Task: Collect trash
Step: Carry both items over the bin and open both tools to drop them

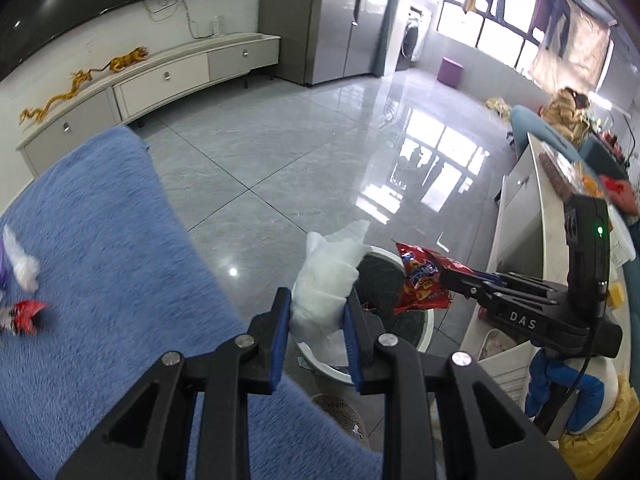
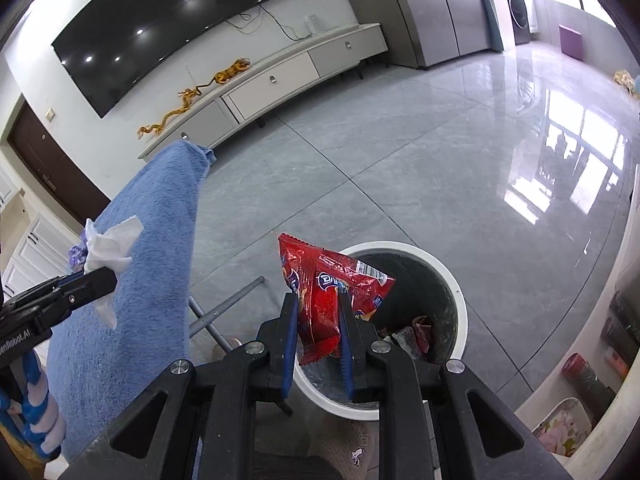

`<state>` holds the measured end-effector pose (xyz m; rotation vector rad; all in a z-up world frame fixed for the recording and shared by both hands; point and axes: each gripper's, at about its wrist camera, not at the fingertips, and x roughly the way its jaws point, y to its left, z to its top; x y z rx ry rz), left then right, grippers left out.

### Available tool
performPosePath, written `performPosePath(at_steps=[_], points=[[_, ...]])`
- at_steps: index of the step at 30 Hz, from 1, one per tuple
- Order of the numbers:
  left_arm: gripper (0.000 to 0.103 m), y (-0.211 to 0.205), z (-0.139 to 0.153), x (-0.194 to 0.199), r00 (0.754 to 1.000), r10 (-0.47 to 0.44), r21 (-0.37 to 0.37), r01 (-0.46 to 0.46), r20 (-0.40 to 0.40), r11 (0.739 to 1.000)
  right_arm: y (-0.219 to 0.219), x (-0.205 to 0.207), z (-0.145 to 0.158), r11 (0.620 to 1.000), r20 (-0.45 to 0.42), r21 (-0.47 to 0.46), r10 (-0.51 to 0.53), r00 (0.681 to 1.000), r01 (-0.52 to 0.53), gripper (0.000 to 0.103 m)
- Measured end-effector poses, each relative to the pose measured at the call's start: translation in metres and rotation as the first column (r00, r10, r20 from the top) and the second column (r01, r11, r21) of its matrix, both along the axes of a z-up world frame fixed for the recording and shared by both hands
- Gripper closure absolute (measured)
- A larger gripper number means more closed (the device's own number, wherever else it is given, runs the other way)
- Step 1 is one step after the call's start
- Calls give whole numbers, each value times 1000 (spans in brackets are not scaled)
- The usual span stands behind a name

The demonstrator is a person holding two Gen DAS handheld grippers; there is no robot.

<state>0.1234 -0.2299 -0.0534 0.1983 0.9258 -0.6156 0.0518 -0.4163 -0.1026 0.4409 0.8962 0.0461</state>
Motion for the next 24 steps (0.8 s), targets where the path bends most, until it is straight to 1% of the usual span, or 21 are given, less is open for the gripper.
performPosePath(at_steps=[6, 11, 19, 20, 24], points=[[79, -31, -13, 0, 999, -34, 37, 35, -7, 999, -9, 11, -13, 999, -45, 27, -26, 999, 28, 86], [79, -47, -25, 8, 998, -51, 51, 53, -39, 997, -18, 19, -25, 998, -74, 51, -40, 996, 44, 86], [78, -68, -38, 22, 994, -68, 54, 73, -89, 996, -22, 26, -41, 995, -122, 68, -58, 991, 66, 85], [78, -70, -41, 23, 993, -70, 53, 75, -99, 996, -23, 26, -42, 995, -126, 70, -61, 990, 70, 83], [78, -78, -47, 28, 990, -73, 48, 79, -122, 996, -27, 28, -50, 994, -142, 75, -71, 987, 83, 83]])
